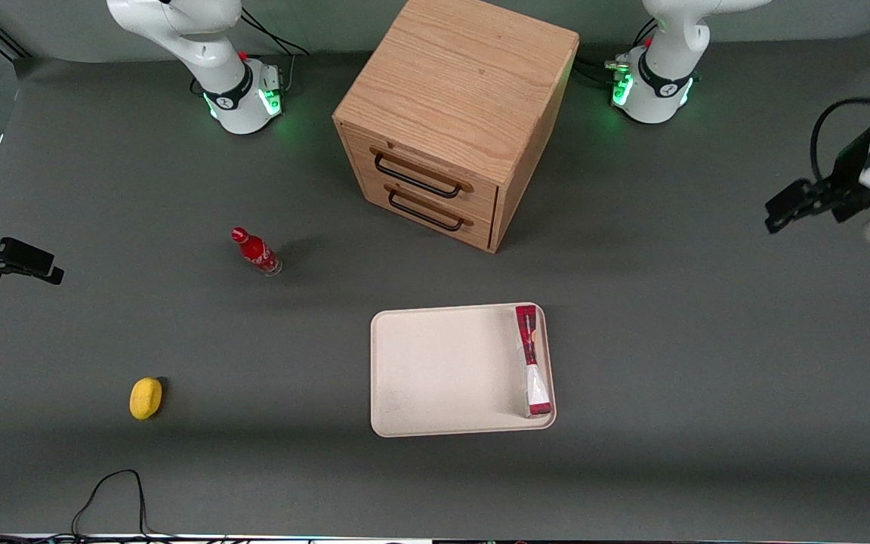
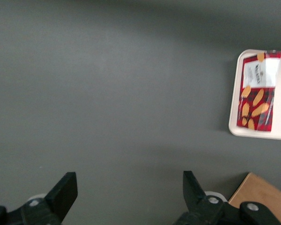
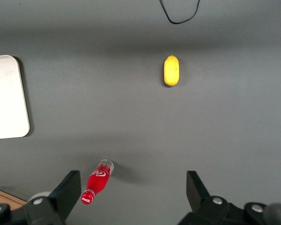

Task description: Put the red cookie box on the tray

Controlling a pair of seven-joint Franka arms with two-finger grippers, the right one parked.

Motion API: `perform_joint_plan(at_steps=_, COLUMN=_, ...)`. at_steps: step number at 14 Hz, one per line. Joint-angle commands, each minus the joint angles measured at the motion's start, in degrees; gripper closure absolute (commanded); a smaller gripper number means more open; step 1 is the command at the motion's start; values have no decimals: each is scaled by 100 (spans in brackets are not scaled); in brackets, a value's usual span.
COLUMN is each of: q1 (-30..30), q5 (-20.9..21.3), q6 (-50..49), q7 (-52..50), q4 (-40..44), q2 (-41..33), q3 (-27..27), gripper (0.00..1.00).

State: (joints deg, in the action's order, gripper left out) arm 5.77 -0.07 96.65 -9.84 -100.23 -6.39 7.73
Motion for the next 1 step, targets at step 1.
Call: perform_joint_plan(at_steps=1, q1=179, q5=-133, q6=-93, q7=386, q4=-427, q2=-450, q3=27, gripper=0)
